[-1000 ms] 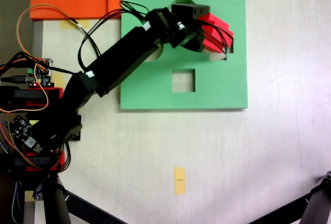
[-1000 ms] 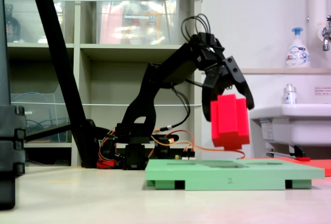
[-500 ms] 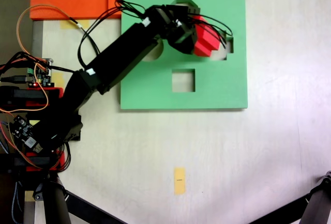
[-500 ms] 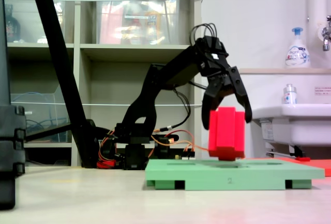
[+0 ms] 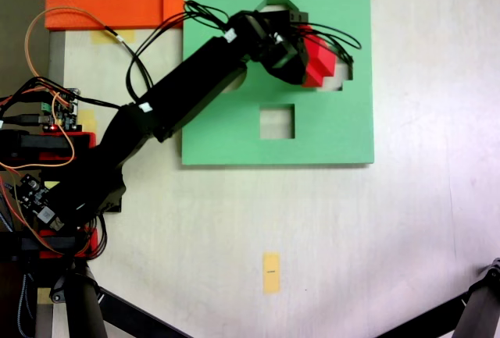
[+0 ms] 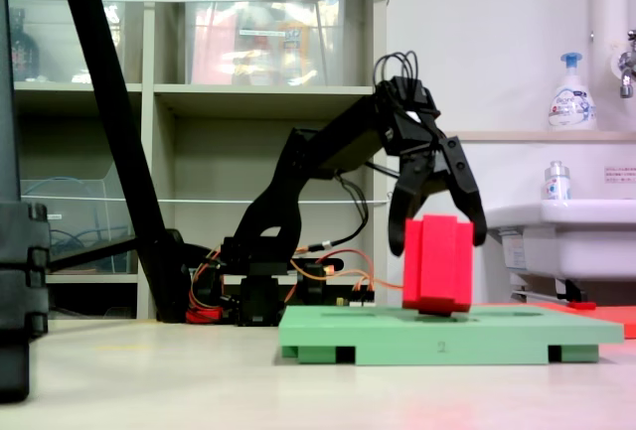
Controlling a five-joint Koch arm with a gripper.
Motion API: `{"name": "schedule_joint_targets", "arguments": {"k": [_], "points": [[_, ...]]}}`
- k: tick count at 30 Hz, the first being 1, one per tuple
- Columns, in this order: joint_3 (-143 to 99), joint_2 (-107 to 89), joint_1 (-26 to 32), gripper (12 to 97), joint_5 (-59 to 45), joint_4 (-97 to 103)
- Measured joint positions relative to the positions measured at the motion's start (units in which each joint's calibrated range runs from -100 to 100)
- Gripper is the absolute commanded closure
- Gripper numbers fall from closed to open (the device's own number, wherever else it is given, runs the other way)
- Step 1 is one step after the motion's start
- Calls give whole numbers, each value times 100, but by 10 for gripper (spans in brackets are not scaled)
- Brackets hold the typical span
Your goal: Put the cross columnar block into the corresponding hole
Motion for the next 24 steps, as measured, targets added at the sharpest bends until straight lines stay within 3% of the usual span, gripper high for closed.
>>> {"name": "schedule_joint_targets", "arguments": {"k": [24], "points": [[441,205,-171,624,-654,587]]}}
